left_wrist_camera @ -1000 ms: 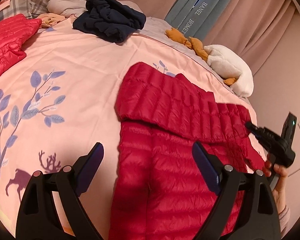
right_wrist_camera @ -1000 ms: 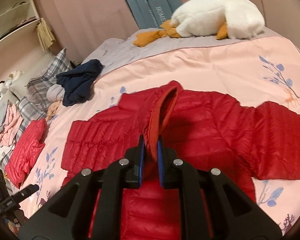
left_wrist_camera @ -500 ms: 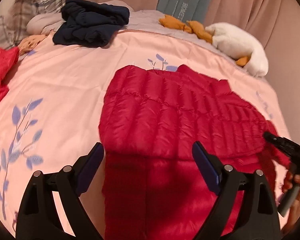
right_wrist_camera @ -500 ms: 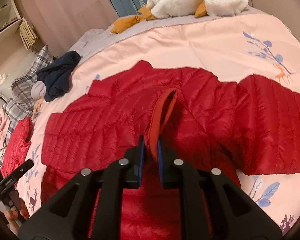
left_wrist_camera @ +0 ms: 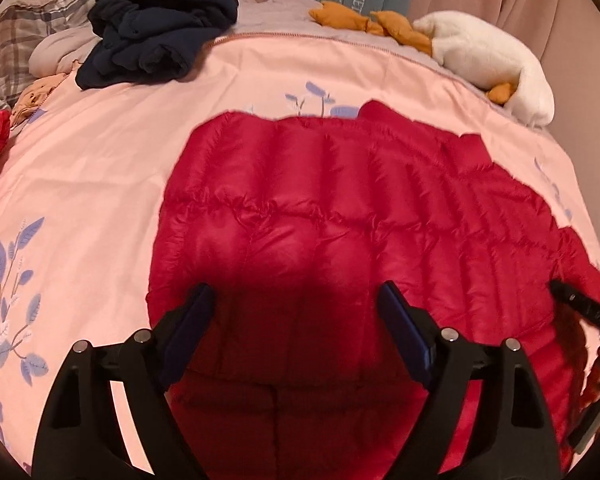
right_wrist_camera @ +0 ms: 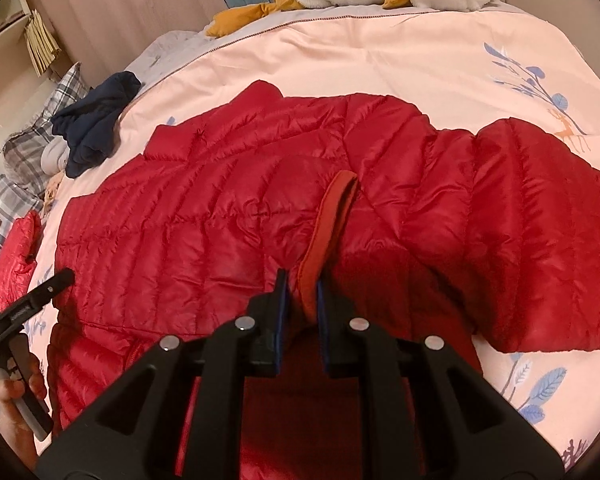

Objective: Fold large clothes
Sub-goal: 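Fold the held side edge inward over the jacket body, then open the right gripper, then move the right gripper over to the other jacket sleeve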

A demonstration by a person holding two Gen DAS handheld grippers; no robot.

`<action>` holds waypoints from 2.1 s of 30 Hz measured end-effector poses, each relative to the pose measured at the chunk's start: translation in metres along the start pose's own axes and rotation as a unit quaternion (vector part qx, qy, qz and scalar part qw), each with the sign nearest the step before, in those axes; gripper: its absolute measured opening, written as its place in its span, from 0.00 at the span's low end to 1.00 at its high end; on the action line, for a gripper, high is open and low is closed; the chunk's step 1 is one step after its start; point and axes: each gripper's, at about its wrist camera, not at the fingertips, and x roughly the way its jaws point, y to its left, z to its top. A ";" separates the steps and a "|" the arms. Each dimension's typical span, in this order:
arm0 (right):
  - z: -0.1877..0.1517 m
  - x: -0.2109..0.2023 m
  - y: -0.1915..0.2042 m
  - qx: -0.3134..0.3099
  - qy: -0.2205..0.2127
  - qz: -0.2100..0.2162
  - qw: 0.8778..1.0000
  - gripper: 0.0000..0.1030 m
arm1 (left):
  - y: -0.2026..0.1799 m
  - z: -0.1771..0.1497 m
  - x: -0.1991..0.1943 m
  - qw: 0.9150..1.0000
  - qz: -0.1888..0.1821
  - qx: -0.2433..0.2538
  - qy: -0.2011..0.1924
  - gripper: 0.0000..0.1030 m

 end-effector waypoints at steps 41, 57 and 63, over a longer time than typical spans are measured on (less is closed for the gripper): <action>0.002 0.011 0.067 -0.073 -0.019 -0.026 0.997 0.47 | -0.003 -0.008 0.015 0.999 -0.001 0.037 0.012 0.84; -0.003 0.015 0.050 -0.048 -0.003 -0.009 0.999 0.50 | -0.004 -0.009 0.015 0.999 -0.001 0.039 0.009 0.85; -0.005 0.014 0.045 -0.043 -0.003 -0.016 0.999 0.51 | -0.007 -0.011 0.014 0.999 0.004 0.041 0.008 0.86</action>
